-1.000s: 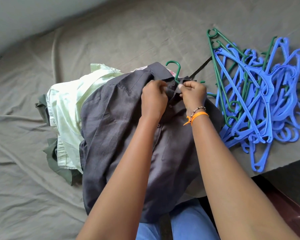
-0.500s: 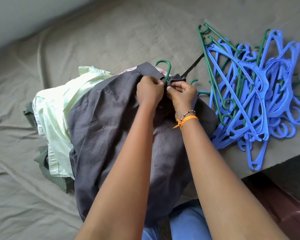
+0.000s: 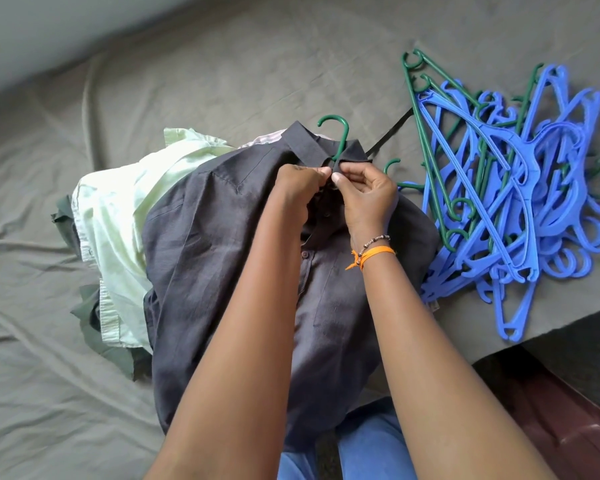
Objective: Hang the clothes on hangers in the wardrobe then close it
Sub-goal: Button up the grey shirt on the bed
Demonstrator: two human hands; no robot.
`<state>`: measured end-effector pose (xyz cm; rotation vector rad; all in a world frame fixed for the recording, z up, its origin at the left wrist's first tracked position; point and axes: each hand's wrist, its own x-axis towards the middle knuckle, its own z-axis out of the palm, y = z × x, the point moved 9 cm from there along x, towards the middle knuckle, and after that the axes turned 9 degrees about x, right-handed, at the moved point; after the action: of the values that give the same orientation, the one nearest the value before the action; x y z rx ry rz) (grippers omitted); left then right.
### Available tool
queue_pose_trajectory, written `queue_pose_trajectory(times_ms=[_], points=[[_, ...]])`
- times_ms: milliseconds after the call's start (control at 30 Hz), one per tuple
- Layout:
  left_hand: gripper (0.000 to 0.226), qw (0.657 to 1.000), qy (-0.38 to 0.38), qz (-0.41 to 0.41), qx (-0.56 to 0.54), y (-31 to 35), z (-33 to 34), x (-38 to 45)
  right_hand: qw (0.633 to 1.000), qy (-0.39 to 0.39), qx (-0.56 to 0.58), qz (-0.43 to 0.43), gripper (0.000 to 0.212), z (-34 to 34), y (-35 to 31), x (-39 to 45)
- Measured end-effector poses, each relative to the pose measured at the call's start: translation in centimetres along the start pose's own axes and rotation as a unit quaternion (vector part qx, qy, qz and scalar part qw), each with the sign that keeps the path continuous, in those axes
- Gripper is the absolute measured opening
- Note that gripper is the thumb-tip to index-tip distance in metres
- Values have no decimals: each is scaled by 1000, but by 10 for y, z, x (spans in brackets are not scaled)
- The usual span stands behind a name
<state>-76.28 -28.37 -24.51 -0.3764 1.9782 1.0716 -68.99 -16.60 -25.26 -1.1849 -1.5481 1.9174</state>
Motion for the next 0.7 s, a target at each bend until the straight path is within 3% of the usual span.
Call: queue_pose_trajectory(times_ms=[167,333,433,700], points=[[16,999,-35,0,31,0,-2,4,1000,-8,18,24,10,-1,4,-1],[23,993,-86,28,71,1,0,5,998,-48,14,45,21,-1,6,3],[21,995,-74,47,48,3,-3,4,998,-46,-30,22,10,-1,1,3],[15,999,-39,4,11,-8,0,-2,995,-11,-82,-50,19,9,-15,-12]])
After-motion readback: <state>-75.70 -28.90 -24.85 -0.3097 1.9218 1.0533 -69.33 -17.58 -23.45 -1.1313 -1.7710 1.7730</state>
